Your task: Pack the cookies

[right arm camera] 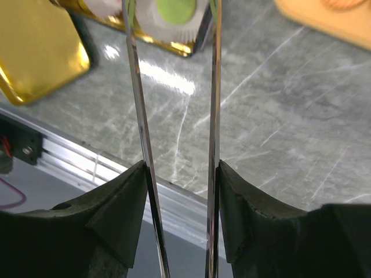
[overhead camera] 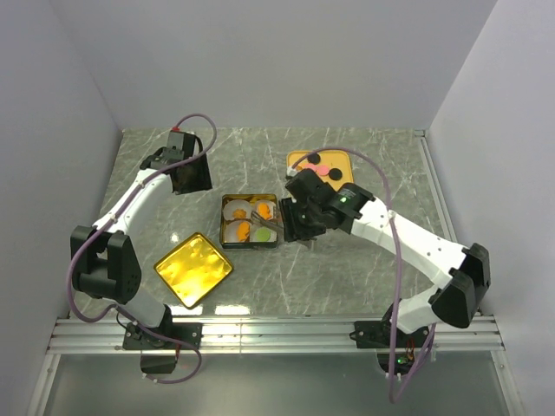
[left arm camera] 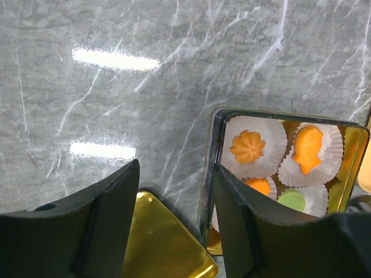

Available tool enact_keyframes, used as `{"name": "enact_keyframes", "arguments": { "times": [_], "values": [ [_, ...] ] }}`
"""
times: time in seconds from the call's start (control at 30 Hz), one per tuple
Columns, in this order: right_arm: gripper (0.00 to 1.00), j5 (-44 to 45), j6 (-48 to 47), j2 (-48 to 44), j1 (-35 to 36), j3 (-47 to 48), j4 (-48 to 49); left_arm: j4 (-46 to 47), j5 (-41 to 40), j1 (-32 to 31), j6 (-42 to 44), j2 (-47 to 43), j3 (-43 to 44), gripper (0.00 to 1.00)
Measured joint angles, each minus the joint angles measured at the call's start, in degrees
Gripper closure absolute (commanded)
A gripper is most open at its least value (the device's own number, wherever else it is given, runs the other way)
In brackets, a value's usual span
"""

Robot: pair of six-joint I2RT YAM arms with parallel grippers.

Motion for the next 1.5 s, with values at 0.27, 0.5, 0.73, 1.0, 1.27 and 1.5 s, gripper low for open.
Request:
{"name": "enact_keyframes", "arguments": {
  "times": [0.27, 0.5, 0.73, 1.0, 1.27, 1.5],
  "values": [
    [0.43, 1.2, -1.1, -6.0, -13.1, 5.0, 1.5, -1.4, -0.4, 0.8, 0.5, -0.5, 1.2, 0.4],
    [0.43, 6.7, -2.1, -4.2, -30.2, 2.0, 3.1, -3.8, -1.4, 1.5, 0.7, -3.9, 1.1, 0.39],
    [0.43, 10.1, -1.1, 1.6, -41.1, -4.4, 4.3, -4.5, -2.0, 2.0, 0.6, -8.9, -2.3, 0.38],
    [0.43, 11.0, -1.0, 6.9, -45.7, -10.0, 5.9, -5.1, -2.6, 2.6, 0.3, -12.1, -7.5, 0.36],
    [0.3, 10.9, -1.0, 10.8, -49.1, -16.7, 7.1, -4.7, -2.7, 6.4, 0.0, -14.6, -12.3, 0.35],
    [0.22, 10.1, -0.9, 14.2, -49.1, -19.0, 8.1, -3.7, -1.8, 9.6, 0.0, -14.8, -14.7, 0.36]
  ]
}}
